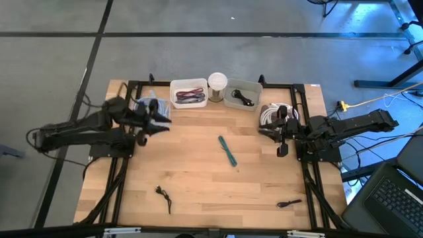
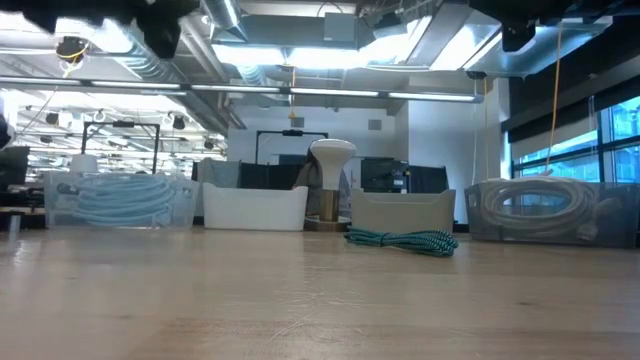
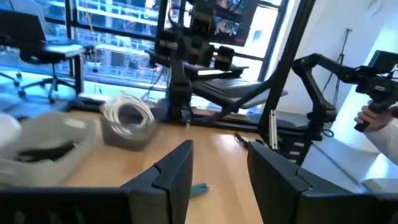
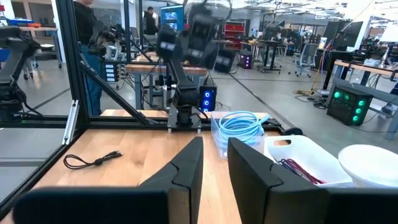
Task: Pick & Place USB Port
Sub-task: Put the black USB cable into the gray bin
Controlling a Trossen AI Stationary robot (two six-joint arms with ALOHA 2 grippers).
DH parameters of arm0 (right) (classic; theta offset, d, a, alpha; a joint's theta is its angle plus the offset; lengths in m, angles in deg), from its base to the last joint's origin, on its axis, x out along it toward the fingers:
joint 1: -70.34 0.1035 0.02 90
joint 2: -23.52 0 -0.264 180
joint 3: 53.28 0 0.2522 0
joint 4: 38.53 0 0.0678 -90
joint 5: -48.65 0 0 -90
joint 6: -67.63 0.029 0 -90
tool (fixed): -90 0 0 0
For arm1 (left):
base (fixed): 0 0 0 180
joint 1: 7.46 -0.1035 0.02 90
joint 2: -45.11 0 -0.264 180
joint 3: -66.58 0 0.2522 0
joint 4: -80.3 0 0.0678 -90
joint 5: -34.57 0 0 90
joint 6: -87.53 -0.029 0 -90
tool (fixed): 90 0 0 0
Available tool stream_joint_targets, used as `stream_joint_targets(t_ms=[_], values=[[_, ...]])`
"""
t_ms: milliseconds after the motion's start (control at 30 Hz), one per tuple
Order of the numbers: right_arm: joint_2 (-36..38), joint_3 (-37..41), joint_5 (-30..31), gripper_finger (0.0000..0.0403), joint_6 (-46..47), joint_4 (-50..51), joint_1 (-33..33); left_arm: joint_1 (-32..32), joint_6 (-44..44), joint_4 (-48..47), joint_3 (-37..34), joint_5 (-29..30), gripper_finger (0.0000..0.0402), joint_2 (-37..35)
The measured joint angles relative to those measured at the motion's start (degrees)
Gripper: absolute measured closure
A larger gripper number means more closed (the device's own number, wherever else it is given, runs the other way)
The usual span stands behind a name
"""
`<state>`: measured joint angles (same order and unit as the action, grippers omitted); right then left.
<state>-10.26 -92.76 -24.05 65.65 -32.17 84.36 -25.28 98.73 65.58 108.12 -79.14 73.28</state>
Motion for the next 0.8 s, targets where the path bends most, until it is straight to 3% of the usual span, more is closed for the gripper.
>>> stream_joint_targets(t_ms=[167, 300, 367, 500, 567, 800], values=[[0.0, 0.0, 0.0, 0.0326, 1.9, -3.4, 0.0, 10.7, 2.4, 9.7, -8.9, 11.3, 0.0258, 0.6], [-0.6, 0.0, -0.3, 0.0326, 8.7, -8.5, 0.0, 17.9, 2.6, 13.1, -12.2, 19.2, 0.0258, 2.7], [-1.2, 0.0, -4.2, 0.0326, 9.3, -8.6, 0.0, 20.7, 2.6, 13.7, -12.5, 22.0, 0.0258, 4.0], [-4.8, 0.0, -15.9, 0.0326, 10.4, -8.9, 0.0, 24.6, 0.2, 14.6, -12.6, 23.1, 0.0258, 6.5], [-8.8, 0.0, -18.8, 0.0326, 13.0, -11.2, 0.5, 25.8, -0.9, 14.9, -12.6, 22.8, 0.0258, 7.1], [-28.7, -3.3, -20.5, 0.0326, 15.1, -17.5, 4.4, 26.6, -1.4, 14.9, -12.6, 23.8, 0.0258, 7.4]])
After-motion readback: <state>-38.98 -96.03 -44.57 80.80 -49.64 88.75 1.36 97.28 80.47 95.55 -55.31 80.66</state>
